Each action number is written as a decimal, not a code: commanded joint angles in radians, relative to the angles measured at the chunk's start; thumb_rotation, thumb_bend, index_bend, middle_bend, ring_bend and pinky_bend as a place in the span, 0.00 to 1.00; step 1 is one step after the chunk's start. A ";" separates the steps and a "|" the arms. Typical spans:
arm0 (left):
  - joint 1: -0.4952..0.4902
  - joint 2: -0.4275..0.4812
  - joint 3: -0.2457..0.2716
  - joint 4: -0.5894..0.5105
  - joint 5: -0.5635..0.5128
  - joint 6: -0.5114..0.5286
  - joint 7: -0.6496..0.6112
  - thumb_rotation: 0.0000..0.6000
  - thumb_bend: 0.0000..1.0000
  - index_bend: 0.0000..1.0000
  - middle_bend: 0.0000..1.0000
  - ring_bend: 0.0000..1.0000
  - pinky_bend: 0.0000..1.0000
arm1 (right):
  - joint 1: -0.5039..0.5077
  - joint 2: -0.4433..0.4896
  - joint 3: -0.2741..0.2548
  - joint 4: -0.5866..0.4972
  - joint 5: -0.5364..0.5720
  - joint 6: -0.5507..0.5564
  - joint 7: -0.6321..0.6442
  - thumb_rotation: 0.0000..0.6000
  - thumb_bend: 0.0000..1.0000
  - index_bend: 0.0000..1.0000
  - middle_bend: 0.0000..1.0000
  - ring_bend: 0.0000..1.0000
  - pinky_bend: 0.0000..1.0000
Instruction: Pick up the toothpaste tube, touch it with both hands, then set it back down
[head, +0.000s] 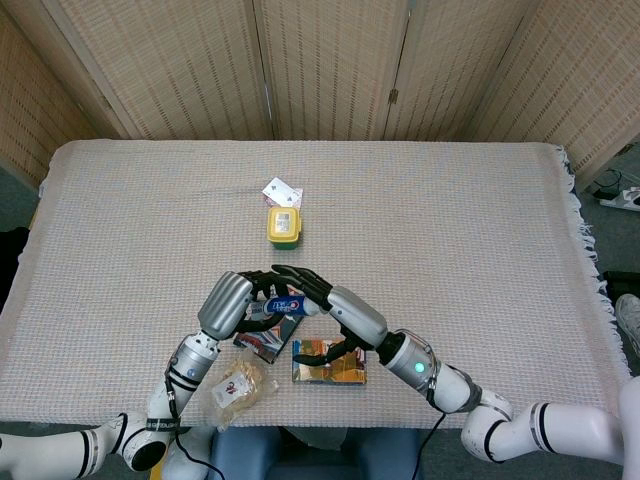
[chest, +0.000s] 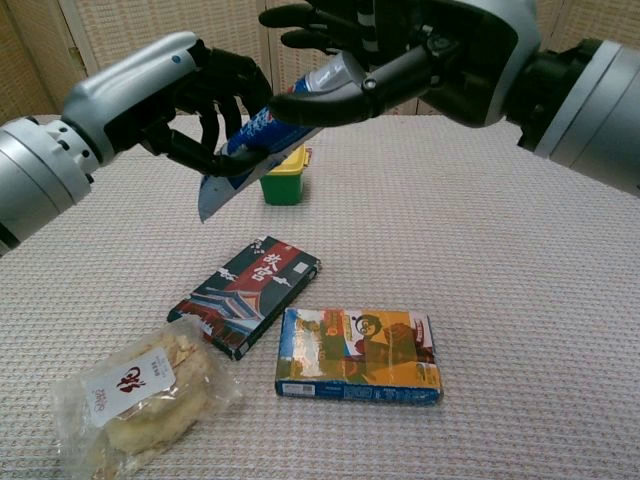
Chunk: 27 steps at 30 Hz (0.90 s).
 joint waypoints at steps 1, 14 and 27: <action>0.002 -0.001 0.003 0.010 -0.003 -0.002 -0.007 1.00 0.78 0.75 0.81 0.71 0.65 | -0.011 0.017 0.001 -0.003 -0.004 0.024 0.005 0.96 0.26 0.00 0.00 0.00 0.00; 0.010 0.004 0.012 0.064 -0.020 -0.017 -0.025 1.00 0.78 0.75 0.81 0.71 0.65 | -0.035 0.095 0.005 -0.028 -0.003 0.066 0.007 0.96 0.26 0.00 0.00 0.00 0.00; -0.009 0.032 0.009 0.180 -0.200 -0.178 0.188 1.00 0.78 0.73 0.81 0.68 0.60 | -0.103 0.194 -0.036 -0.040 -0.036 0.137 -0.059 0.96 0.26 0.00 0.00 0.00 0.00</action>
